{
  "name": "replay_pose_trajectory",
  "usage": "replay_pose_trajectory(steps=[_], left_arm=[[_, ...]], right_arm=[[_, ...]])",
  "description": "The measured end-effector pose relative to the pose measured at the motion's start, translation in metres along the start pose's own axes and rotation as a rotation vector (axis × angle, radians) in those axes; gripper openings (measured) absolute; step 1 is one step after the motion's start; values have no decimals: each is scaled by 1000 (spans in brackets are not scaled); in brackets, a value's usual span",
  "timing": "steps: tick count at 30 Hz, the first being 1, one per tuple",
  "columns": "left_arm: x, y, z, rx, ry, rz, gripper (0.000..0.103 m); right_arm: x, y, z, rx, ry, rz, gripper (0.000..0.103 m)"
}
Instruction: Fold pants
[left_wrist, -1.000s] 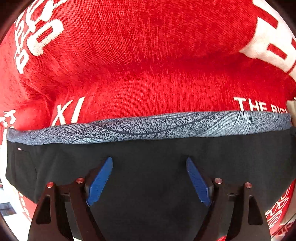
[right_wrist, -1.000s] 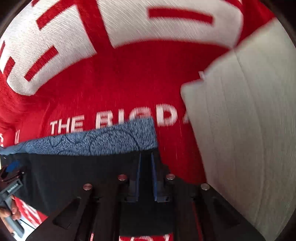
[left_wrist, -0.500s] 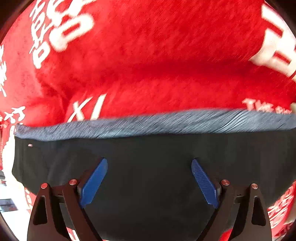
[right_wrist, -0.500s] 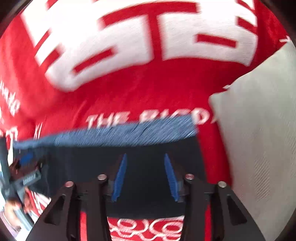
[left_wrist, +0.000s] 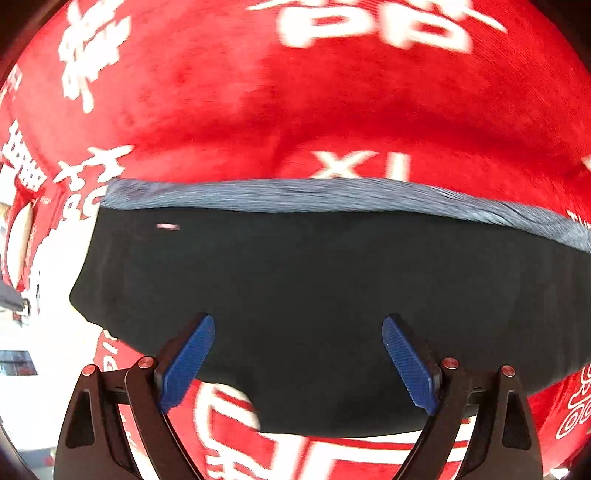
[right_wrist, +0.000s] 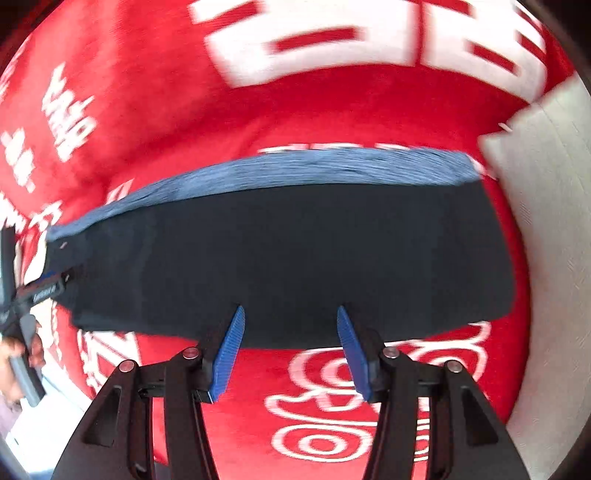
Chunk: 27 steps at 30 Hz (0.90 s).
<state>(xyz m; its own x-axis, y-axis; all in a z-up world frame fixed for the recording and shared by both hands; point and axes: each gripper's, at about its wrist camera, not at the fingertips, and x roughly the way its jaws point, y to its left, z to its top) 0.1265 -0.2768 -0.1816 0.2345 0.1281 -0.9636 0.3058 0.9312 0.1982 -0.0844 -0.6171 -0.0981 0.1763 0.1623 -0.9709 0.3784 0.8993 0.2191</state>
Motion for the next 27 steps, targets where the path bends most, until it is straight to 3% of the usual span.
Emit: replay_pose_trajectory(steps=[5,10,12,17,21,27], left_arm=[[10,75,8,-57,-46,-22,93],[34,167,23,-120,-57,-57,93],[39,196,24,-122,-73,-43,93],[61,257,28,-136,-84,-34,93],[82,280,26,-94,-57,-37,93],[101,286,24,-116,-33,-119,93]], right_arm=[[21,101,29,-188,-24,109,56],[53,242,71,-389,-51,199,62],[77,301,91,-422,-39,253,63],[140,406,129,-466,38,357,63],[192,485,138,-585,92,318,63],[254,538,132,-745,194,206,63]])
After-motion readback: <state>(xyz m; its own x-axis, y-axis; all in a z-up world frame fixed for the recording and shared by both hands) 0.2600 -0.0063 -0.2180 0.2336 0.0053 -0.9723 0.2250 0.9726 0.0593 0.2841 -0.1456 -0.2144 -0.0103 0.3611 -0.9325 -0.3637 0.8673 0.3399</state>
